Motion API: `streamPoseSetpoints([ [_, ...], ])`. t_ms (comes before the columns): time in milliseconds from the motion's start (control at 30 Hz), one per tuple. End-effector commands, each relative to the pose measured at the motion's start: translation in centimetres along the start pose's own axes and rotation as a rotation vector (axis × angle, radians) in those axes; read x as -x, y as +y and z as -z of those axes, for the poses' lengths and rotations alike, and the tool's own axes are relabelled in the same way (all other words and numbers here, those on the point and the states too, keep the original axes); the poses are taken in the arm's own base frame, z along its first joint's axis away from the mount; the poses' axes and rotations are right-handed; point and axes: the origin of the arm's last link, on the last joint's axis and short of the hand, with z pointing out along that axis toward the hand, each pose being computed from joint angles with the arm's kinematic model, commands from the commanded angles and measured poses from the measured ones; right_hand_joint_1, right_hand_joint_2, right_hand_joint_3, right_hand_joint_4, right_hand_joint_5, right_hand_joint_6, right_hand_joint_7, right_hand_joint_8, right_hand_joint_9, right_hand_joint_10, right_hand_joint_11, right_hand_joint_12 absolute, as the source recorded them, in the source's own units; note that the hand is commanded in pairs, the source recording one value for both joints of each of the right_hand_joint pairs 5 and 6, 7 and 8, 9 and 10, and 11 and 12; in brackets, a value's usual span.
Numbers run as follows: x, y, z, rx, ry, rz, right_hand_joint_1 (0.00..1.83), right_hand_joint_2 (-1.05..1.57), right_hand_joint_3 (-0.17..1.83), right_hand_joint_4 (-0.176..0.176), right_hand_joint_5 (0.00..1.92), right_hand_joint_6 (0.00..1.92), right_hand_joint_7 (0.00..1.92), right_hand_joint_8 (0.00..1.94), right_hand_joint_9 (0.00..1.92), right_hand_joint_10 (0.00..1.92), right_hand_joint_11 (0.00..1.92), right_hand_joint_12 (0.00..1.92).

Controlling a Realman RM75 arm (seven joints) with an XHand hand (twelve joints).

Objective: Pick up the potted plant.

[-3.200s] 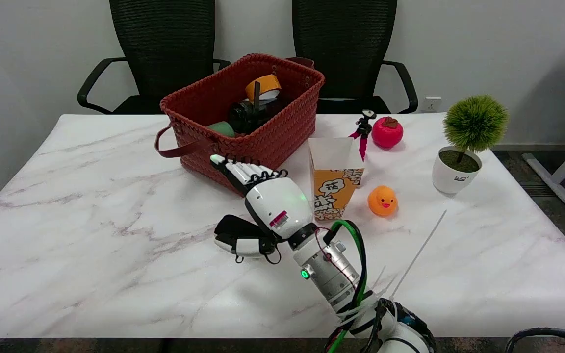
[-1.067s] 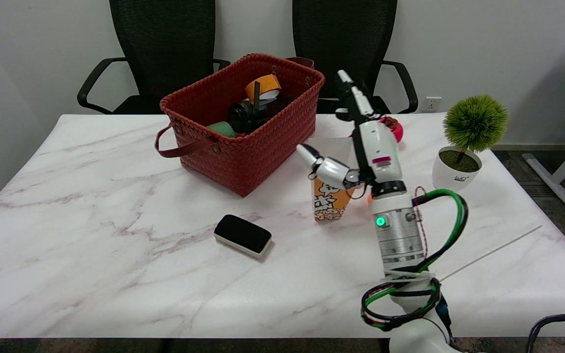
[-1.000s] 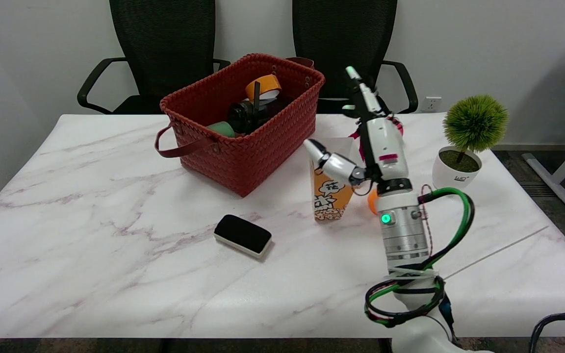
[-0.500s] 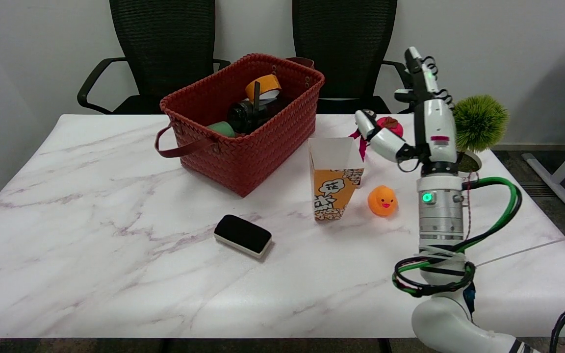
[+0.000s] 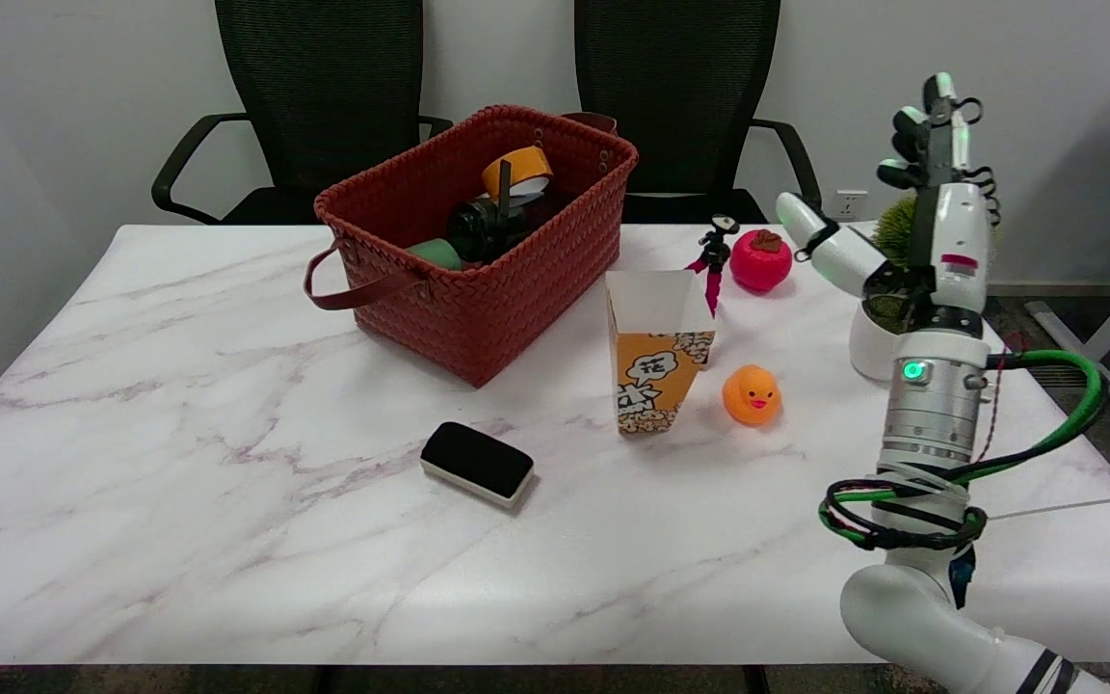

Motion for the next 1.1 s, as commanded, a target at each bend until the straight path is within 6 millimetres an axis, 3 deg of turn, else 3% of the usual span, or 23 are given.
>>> streamPoseSetpoints([
  [33,-4.1,3.0,-0.7,0.085,0.187,0.037,0.93,0.70,0.11,0.000,0.14,0.14,0.38,0.38,0.41,0.41,0.56,0.56],
  [333,-4.9,4.4,0.1,0.150,0.238,-0.002,0.91,0.70,-0.14,0.000,0.08,0.08,0.33,0.33,0.19,0.19,0.38,0.38],
  [367,-5.0,4.6,0.3,0.166,0.239,-0.015,0.91,0.69,-0.16,0.000,0.05,0.05,0.26,0.26,0.16,0.16,0.33,0.33],
  [400,-5.0,4.9,0.5,0.181,0.238,-0.024,0.90,0.68,-0.17,0.000,0.02,0.02,0.05,0.05,0.10,0.10,0.27,0.27],
  [500,-5.1,5.5,1.0,0.212,0.229,-0.027,0.85,0.66,-0.17,0.000,0.00,0.00,0.00,0.00,0.07,0.07,0.24,0.24],
  [1100,-3.9,10.0,3.5,0.390,0.176,-0.069,0.83,0.64,-0.17,0.000,0.00,0.00,0.00,0.00,0.02,0.02,0.18,0.18],
])
